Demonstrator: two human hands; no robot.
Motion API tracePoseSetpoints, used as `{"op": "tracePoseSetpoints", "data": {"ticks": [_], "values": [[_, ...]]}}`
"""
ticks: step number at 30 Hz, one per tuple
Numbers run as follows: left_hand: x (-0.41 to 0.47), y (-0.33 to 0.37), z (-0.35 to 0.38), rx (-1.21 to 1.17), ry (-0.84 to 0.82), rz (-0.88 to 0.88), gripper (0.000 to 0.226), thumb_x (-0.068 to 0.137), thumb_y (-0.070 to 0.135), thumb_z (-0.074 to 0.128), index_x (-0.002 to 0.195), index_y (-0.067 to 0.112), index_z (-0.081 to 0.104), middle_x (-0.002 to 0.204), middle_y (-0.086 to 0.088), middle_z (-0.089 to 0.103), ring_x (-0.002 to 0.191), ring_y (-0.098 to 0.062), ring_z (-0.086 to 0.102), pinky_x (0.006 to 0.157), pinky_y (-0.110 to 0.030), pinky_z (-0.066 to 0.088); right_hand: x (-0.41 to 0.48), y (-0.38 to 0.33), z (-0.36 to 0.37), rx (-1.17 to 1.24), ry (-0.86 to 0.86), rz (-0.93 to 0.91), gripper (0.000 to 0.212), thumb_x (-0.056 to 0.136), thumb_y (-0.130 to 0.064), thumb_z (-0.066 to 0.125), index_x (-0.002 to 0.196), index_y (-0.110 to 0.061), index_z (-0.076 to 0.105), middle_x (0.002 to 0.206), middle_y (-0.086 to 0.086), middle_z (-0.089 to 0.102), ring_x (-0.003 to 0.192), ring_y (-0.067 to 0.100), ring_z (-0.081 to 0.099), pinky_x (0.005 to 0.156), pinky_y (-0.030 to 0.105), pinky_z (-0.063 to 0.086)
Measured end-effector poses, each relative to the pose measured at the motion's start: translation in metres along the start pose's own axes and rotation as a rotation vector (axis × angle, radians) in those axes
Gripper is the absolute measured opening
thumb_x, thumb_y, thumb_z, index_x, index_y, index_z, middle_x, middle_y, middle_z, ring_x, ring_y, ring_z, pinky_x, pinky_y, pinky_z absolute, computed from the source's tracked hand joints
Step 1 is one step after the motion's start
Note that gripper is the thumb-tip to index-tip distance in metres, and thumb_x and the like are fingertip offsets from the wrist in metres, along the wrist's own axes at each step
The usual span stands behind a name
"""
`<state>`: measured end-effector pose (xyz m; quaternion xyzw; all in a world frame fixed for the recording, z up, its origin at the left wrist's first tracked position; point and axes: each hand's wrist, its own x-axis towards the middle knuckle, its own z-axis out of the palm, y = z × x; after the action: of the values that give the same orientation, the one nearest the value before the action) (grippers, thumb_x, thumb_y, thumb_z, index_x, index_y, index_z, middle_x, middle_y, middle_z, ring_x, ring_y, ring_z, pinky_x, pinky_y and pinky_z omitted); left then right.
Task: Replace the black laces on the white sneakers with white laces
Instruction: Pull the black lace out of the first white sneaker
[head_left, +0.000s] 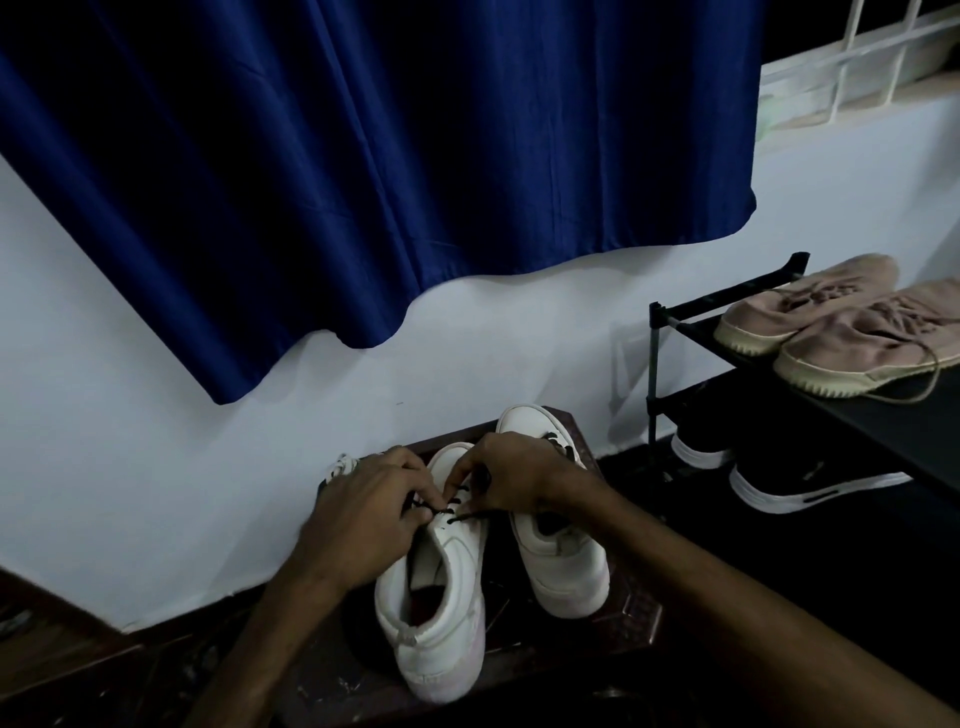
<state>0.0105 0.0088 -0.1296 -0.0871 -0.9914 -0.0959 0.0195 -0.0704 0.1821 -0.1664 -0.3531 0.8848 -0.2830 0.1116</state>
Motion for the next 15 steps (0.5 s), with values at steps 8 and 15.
{"op": "tracePoseSetpoints", "data": {"ticks": [8, 15], "values": [[-0.008, 0.007, 0.014, 0.181, 0.172, 0.038, 0.027, 0.061, 0.03, 0.087, 0.071, 0.036, 0.063, 0.099, 0.017, 0.056, 0.084, -0.01, 0.059, 0.071, -0.031, 0.043, 0.001, 0.001, 0.0, 0.011, -0.011, 0.018, 0.027, 0.079, -0.04, 0.075, 0.106, -0.035, 0.073, 0.082, -0.012, 0.06, 0.079, 0.004, 0.054, 0.075, 0.026, 0.049], [-0.011, -0.012, -0.005, 0.1, 0.49, -0.144, 0.012, 0.086, 0.03, 0.069, 0.077, 0.028, 0.062, 0.105, 0.009, 0.057, 0.086, -0.015, 0.058, 0.073, -0.035, 0.045, 0.004, 0.001, -0.002, 0.036, -0.03, 0.06, 0.029, 0.075, -0.035, 0.079, 0.104, -0.033, 0.073, 0.079, -0.011, 0.059, 0.078, 0.006, 0.055, 0.078, 0.027, 0.05]]}}
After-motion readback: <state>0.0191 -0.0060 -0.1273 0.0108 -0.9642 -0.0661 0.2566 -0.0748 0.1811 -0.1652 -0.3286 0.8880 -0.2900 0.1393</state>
